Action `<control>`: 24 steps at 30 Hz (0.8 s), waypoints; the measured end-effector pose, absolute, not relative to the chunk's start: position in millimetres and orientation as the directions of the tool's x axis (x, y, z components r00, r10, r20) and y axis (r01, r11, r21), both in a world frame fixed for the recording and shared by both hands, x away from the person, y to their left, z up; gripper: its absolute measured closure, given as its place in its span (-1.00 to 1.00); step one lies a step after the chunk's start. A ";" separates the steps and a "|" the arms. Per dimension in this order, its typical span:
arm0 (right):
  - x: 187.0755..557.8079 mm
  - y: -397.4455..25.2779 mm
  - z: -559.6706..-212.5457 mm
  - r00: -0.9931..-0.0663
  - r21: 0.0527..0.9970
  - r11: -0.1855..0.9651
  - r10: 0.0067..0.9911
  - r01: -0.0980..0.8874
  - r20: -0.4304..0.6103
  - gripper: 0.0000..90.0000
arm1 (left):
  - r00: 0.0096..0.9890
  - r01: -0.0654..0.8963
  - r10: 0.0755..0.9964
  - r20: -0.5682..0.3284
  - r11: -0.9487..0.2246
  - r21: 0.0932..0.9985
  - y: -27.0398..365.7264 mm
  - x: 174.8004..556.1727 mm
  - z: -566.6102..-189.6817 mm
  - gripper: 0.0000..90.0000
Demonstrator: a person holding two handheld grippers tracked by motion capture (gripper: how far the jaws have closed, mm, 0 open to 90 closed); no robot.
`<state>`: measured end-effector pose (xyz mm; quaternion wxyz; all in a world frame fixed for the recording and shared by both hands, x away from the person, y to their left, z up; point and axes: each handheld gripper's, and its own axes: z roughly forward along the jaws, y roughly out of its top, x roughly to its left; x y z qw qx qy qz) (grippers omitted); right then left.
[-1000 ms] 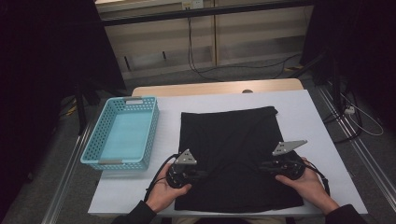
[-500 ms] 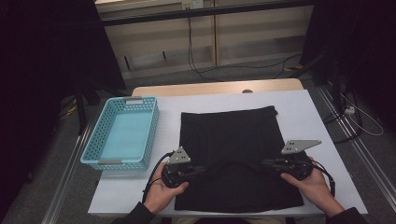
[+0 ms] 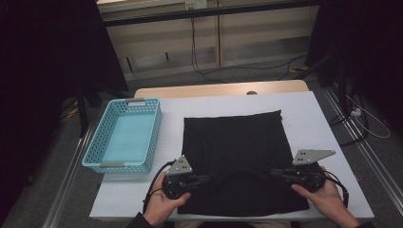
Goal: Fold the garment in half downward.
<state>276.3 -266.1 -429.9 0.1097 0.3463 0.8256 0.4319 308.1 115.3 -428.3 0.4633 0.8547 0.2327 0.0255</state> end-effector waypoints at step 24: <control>238.6 -257.8 -431.1 -0.778 0.776 0.434 0.618 0.459 0.114 0.95 | 0.888 0.389 0.425 -0.174 -0.495 0.777 126.3 288.5 -431.4 0.91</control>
